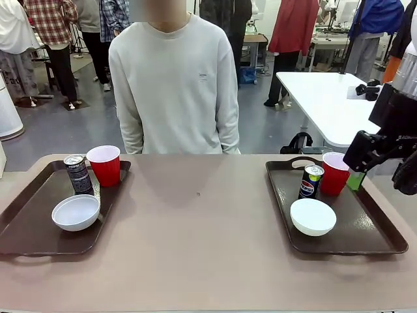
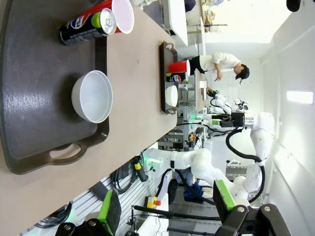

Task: Prepare tableware on both trays.
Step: Pick up a Picnic Bowl from the table and place it on a Handle tray.

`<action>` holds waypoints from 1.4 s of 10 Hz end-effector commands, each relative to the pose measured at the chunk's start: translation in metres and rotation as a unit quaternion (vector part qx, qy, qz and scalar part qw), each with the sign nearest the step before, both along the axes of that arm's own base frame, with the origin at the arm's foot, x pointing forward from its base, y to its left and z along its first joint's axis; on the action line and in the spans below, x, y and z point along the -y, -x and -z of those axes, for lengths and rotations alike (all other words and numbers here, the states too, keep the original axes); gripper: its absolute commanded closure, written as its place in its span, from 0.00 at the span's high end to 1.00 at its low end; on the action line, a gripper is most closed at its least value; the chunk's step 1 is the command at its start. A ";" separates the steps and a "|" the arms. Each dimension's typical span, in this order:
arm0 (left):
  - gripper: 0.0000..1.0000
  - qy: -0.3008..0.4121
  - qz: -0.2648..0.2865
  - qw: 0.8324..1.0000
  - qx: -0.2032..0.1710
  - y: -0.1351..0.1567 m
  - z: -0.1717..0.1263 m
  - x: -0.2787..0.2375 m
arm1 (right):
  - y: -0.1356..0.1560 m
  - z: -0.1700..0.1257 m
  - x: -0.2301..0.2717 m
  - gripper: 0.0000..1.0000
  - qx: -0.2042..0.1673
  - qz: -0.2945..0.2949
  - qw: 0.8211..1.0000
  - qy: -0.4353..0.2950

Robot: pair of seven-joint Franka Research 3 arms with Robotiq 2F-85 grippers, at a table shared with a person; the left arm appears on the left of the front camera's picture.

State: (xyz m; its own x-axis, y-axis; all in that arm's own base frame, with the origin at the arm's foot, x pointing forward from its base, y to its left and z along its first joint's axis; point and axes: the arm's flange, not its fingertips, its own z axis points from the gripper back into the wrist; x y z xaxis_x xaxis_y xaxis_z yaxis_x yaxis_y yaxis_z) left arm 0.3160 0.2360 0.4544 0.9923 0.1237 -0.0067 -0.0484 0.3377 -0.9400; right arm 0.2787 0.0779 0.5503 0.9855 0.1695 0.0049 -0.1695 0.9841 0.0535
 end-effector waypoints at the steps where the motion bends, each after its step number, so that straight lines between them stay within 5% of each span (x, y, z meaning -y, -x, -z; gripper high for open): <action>1: 1.00 0.000 -0.011 1.000 0.001 0.001 -0.001 0.003 | -0.018 0.020 -0.007 1.00 -0.020 0.012 1.000 -0.005; 2: 1.00 0.000 -0.011 1.000 0.001 0.001 -0.001 0.003 | 0.000 0.000 0.000 1.00 0.000 0.000 1.000 0.000; 4: 1.00 0.000 -0.011 1.000 0.001 0.001 -0.001 0.003 | -0.007 0.008 -0.001 1.00 -0.011 0.002 1.000 0.000; 5: 1.00 0.000 -0.011 1.000 0.001 0.001 -0.001 0.003 | -0.019 0.016 -0.001 1.00 -0.119 -0.240 0.951 -0.157; 6: 1.00 0.000 -0.011 1.000 0.001 0.001 -0.001 0.003 | -0.053 0.026 0.022 1.00 -0.105 -0.272 0.914 -0.281; 7: 1.00 0.000 -0.011 1.000 0.001 0.001 -0.001 0.003 | -0.079 0.041 0.045 1.00 -0.143 -0.290 0.865 -0.384; 9: 1.00 0.000 -0.011 1.000 0.001 0.001 -0.001 0.003 | -0.100 0.058 0.118 1.00 -0.120 -0.262 0.830 -0.477; 11: 1.00 0.000 -0.011 1.000 0.001 0.001 -0.001 0.003 | -0.097 0.075 0.175 1.00 -0.117 -0.123 0.812 -0.558; 14: 1.00 0.000 -0.011 1.000 0.001 0.001 -0.001 0.003 | -0.061 0.090 0.218 1.00 -0.178 0.032 0.773 -0.608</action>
